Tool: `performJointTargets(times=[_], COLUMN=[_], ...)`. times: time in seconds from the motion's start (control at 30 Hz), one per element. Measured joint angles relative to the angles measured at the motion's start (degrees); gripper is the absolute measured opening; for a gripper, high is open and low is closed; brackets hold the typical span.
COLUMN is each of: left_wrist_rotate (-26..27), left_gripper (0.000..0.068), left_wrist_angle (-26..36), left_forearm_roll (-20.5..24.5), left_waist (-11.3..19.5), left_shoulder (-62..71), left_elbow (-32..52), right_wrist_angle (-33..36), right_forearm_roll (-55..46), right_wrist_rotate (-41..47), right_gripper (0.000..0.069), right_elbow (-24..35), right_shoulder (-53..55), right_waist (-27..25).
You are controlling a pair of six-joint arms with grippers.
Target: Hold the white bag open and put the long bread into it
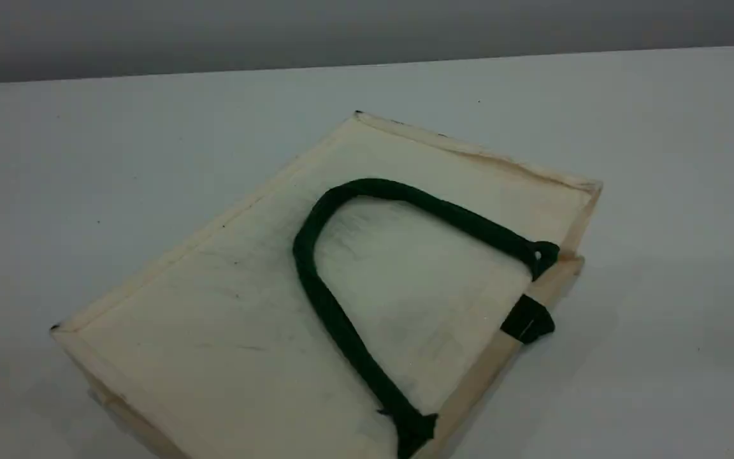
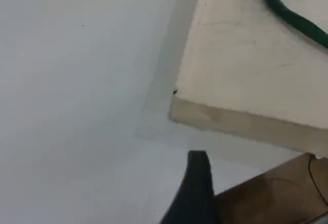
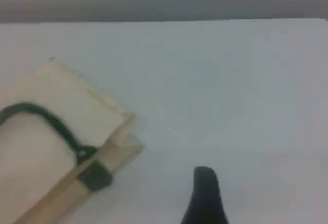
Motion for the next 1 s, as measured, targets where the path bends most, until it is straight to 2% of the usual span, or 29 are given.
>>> performJointTargets(times=[0.1,0.13,0.27,0.37,0.53,0.83,1.0], left_wrist_rotate=[0.00,0.00,0.00,0.00,0.00,0.00,0.00], left_gripper=[0.0568,0.0568,0.0568,0.0568,0.0568,0.0568,0.0568], left_wrist_angle=[0.05,0.05,0.21,0.21,0.32,0.21,0.16], left_forearm_roll=[-0.01,-0.01,-0.01,0.05,0.05,0.00,0.00], left_waist=[3.98,6.25,13.42,16.41,16.44,16.23,12.56], left_shoulder=[0.00,0.00,-1.94,-5.07,-10.74,-13.48,-13.48], left_elbow=[0.00,0.00,-0.06,-0.06,-0.06,-0.11,-0.11], right_wrist_angle=[0.00,0.00,0.34,0.34,0.34,0.29,0.24], right_forearm_roll=[0.05,0.05,0.06,0.11,0.11,0.11,0.11], right_wrist_rotate=[0.00,0.00,0.00,0.00,0.00,-0.06,-0.06], right_gripper=[0.0496,0.0496,0.0496,0.0496,0.0496,0.0496,0.0496], right_elbow=[0.00,0.00,-0.10,-0.10,-0.10,-0.05,-0.05], right_shoulder=[-0.65,-0.68,-0.68,-0.65,-0.65,-0.65,-0.65], right_waist=[-3.56,-4.03,-3.73,-3.73,-3.73,-3.73,-3.73])
